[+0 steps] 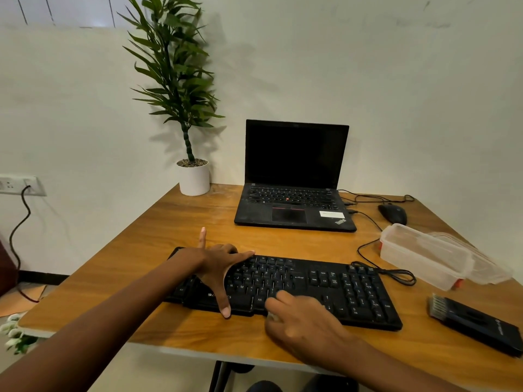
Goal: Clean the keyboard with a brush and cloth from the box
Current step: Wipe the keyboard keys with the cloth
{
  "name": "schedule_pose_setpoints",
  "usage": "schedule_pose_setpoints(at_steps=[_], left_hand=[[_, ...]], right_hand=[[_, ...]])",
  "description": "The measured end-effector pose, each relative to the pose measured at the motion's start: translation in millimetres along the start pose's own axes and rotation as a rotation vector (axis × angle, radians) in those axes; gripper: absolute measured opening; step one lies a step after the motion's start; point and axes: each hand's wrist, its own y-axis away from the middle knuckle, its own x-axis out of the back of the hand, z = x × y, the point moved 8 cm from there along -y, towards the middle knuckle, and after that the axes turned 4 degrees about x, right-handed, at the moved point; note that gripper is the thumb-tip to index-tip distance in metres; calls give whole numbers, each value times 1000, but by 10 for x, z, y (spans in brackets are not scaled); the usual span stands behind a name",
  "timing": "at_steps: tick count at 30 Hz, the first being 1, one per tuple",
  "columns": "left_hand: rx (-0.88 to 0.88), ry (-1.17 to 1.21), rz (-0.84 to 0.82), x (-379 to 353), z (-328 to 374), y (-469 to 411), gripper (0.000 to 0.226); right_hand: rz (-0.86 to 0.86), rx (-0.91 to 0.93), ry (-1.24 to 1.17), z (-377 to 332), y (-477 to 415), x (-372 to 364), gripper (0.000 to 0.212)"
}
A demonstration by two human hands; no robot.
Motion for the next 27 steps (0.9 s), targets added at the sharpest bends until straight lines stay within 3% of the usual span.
schedule_pose_setpoints(at_steps=[11, 15, 18, 23, 27], left_hand=[[33, -45, -6, -12, -7, -4, 128], [12, -12, 2, -21, 11, -41, 126], [10, -3, 6, -22, 26, -79, 127], [10, -23, 9, -15, 55, -67, 126], [-4, 4, 19, -26, 10, -23, 127]], right_hand=[[44, 10, -14, -68, -72, 54, 18], [-15, -84, -77, 139, 234, 72, 29], [-45, -170, -162, 242, 248, -21, 25], [66, 9, -53, -31, -102, 26, 22], [149, -129, -227, 59, -154, -47, 7]])
